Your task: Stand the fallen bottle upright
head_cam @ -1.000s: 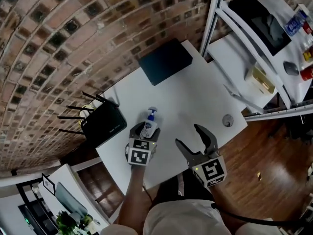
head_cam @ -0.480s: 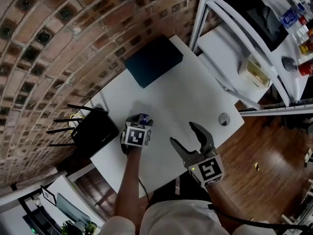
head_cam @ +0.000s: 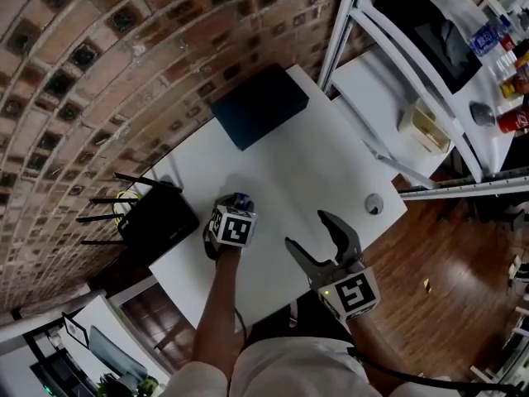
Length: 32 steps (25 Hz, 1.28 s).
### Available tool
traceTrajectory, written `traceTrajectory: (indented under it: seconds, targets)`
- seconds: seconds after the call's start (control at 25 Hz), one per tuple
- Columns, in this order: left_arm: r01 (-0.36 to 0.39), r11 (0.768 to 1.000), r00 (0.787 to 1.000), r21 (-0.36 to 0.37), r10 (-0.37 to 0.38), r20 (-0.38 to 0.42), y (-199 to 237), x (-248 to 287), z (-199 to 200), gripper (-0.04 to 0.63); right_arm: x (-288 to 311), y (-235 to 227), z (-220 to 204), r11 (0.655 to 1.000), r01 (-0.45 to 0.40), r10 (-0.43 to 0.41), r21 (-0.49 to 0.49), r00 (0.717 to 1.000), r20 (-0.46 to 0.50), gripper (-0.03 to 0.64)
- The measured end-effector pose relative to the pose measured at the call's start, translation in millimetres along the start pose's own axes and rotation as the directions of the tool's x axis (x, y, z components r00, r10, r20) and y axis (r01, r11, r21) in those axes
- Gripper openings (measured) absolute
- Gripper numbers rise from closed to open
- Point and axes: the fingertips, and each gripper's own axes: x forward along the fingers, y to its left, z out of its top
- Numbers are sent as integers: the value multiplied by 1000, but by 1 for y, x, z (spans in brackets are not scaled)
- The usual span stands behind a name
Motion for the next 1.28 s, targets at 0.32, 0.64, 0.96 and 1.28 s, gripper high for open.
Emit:
traceTrajectory:
  seconds: [0.32, 0.64, 0.96, 1.28]
  targets:
    - [-1, 999, 996, -38, 4, 85, -6, -25, -2, 156, -13, 13, 3, 1000, -4, 4, -24, 1000, 0, 313]
    - [1, 998, 977, -62, 12, 214, -6, -78, 1, 156, -20, 42, -2, 999, -45, 45, -27, 999, -16, 313]
    - [-42, 993, 947, -111, 75, 311, -2, -123, -10, 141, -23, 75, -1, 993, -109, 108, -38, 994, -20, 313]
    - [-110, 972, 897, -209, 187, 399, 12, -152, -22, 140, -25, 95, 8, 984, -159, 158, -74, 987, -17, 313]
